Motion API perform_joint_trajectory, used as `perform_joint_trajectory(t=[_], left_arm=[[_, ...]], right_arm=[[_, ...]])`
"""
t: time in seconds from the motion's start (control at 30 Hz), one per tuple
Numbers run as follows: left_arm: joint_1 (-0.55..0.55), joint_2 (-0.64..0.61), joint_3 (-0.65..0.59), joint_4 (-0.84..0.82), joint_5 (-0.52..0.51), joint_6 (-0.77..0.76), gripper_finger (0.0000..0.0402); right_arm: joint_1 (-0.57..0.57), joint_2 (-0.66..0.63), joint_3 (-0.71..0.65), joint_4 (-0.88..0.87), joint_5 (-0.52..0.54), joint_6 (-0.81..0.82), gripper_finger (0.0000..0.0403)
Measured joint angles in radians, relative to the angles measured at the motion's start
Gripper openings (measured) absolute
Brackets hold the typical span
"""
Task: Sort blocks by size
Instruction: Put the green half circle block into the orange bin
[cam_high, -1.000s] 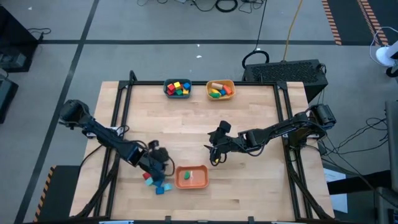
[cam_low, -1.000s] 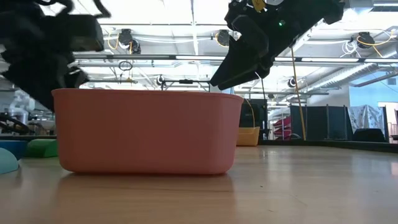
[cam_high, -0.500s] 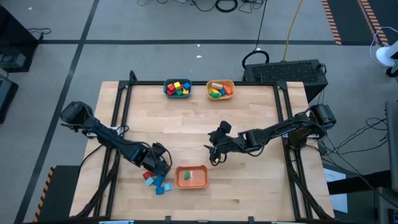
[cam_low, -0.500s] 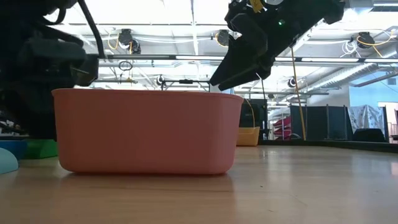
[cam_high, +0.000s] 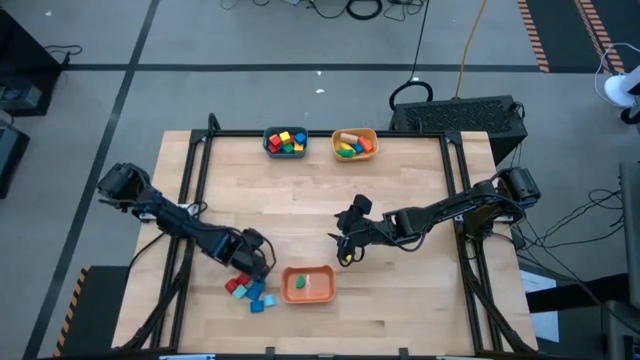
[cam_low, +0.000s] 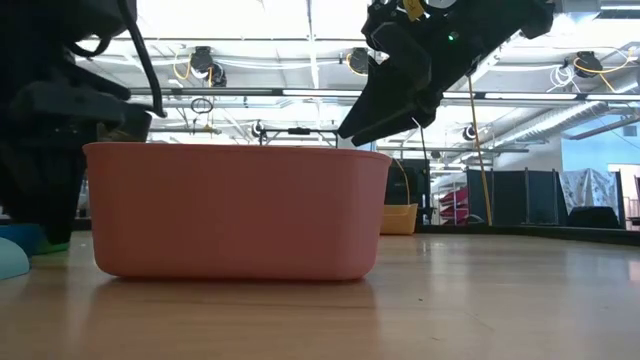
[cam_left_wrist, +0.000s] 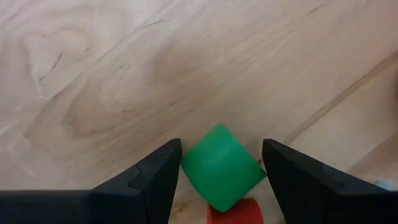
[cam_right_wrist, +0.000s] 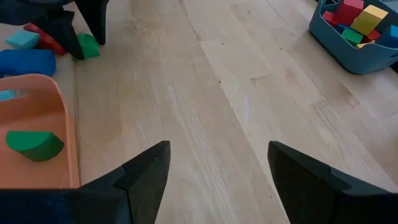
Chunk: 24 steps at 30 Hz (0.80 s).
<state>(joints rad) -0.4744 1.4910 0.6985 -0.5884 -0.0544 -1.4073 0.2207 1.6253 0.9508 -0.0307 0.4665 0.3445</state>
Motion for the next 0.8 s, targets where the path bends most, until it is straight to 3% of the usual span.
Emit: perform_joint_trajectory(t=[0.37, 0.5, 0.67, 0.8], left_arm=[[0.137, -0.022, -0.002, -0.165, -0.045, 0.186, 0.0232], [0.149, -0.045, 0.065, -0.272, -0.065, 0.192, 0.0232], [0.131, -0.061, 0.161, -0.408, -0.066, 0.130, 0.0232], [0.097, -0.061, 0.170, -0.357, -0.032, 0.011, 0.0232]], right_arm=[[0.000, 0.000, 0.000, 0.000, 0.000, 0.001, 0.0256], [0.000, 0.000, 0.000, 0.000, 0.000, 0.002, 0.0256], [0.000, 0.000, 0.000, 0.000, 0.000, 0.003, 0.0256], [0.000, 0.000, 0.000, -0.001, -0.004, 0.003, 0.0256]])
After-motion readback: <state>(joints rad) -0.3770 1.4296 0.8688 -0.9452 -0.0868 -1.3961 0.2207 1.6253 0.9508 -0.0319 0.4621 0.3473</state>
